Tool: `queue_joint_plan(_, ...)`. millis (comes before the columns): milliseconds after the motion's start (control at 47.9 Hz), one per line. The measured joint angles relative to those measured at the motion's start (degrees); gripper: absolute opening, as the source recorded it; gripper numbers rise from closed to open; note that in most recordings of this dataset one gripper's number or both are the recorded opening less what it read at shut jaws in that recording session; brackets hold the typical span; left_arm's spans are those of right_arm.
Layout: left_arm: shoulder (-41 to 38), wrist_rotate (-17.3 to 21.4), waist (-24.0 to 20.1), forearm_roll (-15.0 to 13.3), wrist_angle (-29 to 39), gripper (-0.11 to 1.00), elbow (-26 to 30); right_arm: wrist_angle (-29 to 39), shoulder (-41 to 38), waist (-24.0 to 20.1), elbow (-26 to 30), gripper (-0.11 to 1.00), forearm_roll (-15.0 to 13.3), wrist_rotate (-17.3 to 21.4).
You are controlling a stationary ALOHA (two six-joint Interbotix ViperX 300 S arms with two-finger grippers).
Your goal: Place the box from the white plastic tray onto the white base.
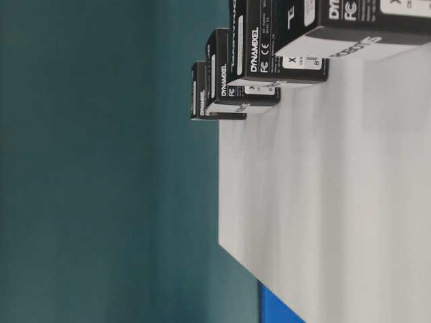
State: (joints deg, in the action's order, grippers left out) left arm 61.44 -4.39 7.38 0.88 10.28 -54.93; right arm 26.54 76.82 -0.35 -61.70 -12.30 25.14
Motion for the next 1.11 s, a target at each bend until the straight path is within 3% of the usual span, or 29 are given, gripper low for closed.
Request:
queue_joint_plan(606, -0.53, -0.18, -0.7, 0.0, 0.09, -0.06, -0.09, 5.54, 2.99, 0.18, -0.88, 0.95, 0.0, -0.26)
queue_joint_plan(1107, 0.62, -0.88, -0.79, 0.0, 0.09, -0.06, -1.05, 4.39, 3.52, 0.18, -1.32, 0.95, 0.0, -0.35)
